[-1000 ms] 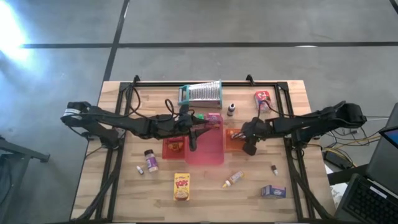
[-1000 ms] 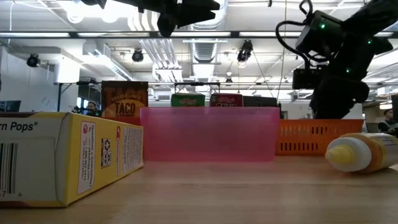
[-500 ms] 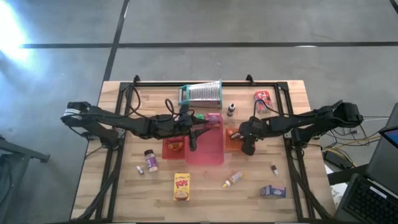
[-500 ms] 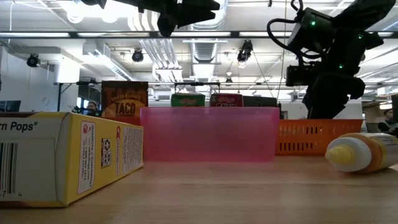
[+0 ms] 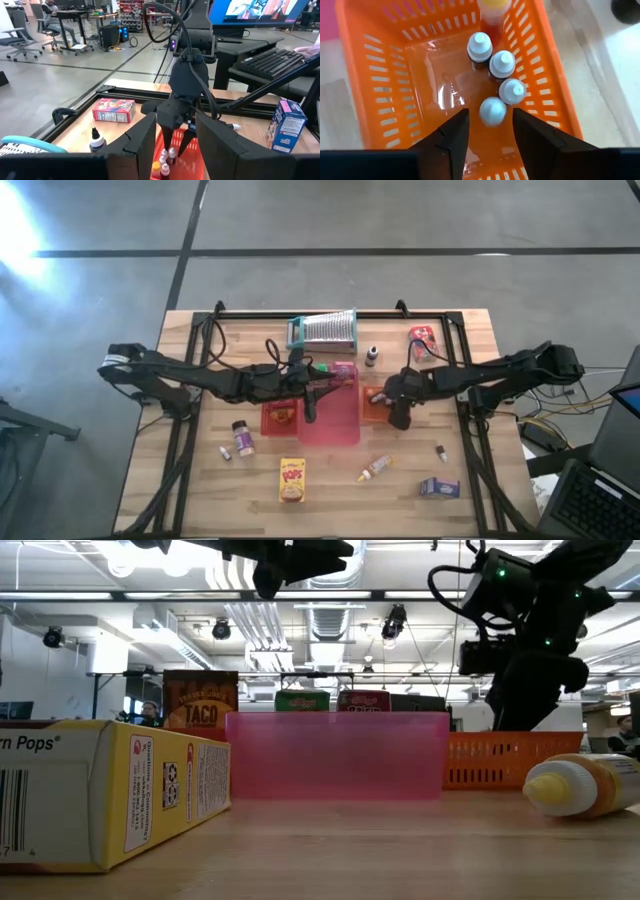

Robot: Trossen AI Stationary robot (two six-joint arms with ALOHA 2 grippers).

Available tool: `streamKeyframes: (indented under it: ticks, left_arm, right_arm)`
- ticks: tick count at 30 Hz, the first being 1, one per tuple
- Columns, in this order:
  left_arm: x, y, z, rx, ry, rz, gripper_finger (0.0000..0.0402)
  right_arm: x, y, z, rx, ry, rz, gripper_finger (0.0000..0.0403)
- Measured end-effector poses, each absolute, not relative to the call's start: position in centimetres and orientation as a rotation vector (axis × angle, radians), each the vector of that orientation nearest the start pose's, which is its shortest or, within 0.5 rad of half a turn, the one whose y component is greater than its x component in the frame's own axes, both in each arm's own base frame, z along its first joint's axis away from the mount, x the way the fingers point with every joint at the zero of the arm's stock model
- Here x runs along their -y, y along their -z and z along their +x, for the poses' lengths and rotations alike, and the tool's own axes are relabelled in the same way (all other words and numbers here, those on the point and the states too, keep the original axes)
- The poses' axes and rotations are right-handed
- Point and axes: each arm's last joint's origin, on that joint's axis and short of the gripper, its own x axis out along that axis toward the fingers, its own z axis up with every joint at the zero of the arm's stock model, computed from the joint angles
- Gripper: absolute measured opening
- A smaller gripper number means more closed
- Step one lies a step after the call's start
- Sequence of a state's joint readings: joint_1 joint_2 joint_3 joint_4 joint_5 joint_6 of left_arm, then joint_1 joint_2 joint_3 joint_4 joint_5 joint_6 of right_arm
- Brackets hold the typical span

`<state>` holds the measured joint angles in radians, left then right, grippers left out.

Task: Pick & Place Kitchen Items
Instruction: Put the red cereal box into the pink bin

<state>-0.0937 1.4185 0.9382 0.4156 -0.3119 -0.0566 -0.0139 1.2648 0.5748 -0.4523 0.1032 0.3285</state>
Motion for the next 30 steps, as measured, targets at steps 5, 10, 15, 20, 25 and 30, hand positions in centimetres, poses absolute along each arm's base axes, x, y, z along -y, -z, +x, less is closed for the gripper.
streamKeyframes:
  ticks: [5,10,15,20,25,30]
  left_arm:
    - [2.1,-29.8,31.9,-0.063,-0.220,-0.042,0.0145]
    - [2.2,-29.8,31.4,-0.106,-0.191,-0.042,0.0145]
    - [2.0,-30.8,29.5,-0.176,-0.192,-0.072,0.0145]
    - [1.8,-31.6,27.6,-0.190,-0.199,-0.119,0.0145]
    - [1.7,-30.8,26.9,-0.184,-0.201,-0.117,0.0145]
    - [1.6,-29.3,26.1,-0.166,-0.202,-0.125,0.0145]
  right_arm:
    - [0.6,-17.1,20.9,-1.175,0.292,0.224,0.0156]
    - [0.6,-19.0,21.2,-1.223,0.282,0.195,0.0153]
    - [1.5,-21.1,20.6,-1.177,0.348,0.167,0.0133]
    - [4.2,-23.2,18.1,-1.095,0.576,0.246,0.0128]
    - [6.9,-24.5,15.8,-1.004,0.676,0.410,0.0157]
    - [9.4,-24.6,14.4,-0.970,0.766,0.551,0.0199]
